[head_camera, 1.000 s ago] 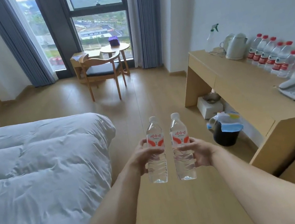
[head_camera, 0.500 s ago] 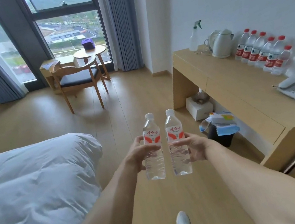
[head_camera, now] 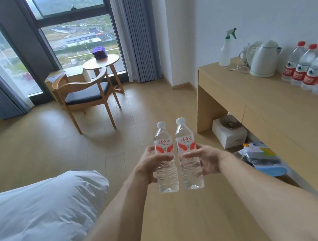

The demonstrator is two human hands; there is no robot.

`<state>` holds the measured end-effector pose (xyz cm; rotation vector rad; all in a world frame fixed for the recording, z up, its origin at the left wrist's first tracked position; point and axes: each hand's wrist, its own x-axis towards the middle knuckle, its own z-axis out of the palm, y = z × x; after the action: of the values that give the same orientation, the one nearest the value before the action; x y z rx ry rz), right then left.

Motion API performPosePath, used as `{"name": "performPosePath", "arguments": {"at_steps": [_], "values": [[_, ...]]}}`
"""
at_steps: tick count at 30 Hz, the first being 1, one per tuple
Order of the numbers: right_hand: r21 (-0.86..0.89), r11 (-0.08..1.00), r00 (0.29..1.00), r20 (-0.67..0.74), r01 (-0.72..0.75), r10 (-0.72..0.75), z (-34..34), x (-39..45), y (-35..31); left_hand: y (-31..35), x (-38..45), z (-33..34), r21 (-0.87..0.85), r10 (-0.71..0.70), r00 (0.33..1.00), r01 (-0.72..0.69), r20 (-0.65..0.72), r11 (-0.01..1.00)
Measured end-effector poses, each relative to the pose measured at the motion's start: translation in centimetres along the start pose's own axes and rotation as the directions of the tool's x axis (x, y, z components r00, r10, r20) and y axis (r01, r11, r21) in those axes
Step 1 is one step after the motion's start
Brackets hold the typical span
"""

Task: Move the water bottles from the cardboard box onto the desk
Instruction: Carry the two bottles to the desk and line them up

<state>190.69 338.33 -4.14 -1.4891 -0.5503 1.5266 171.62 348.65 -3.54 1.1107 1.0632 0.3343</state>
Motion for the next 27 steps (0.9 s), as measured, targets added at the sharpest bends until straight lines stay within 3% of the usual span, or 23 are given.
{"name": "performPosePath", "arguments": {"at_steps": [14,27], "values": [[0.082,0.997,0.992,-0.122,0.012,-0.002,-6.6,13.7,-8.3,8.7,17.6,1.4,0.02,0.006,0.988,-0.009,0.152,1.0],[0.252,0.955,0.934,-0.353,0.155,-0.058,-15.1,25.6,-19.8,22.9,37.6,5.8,0.16,-0.019,0.907,-0.054,0.421,0.986]]}}
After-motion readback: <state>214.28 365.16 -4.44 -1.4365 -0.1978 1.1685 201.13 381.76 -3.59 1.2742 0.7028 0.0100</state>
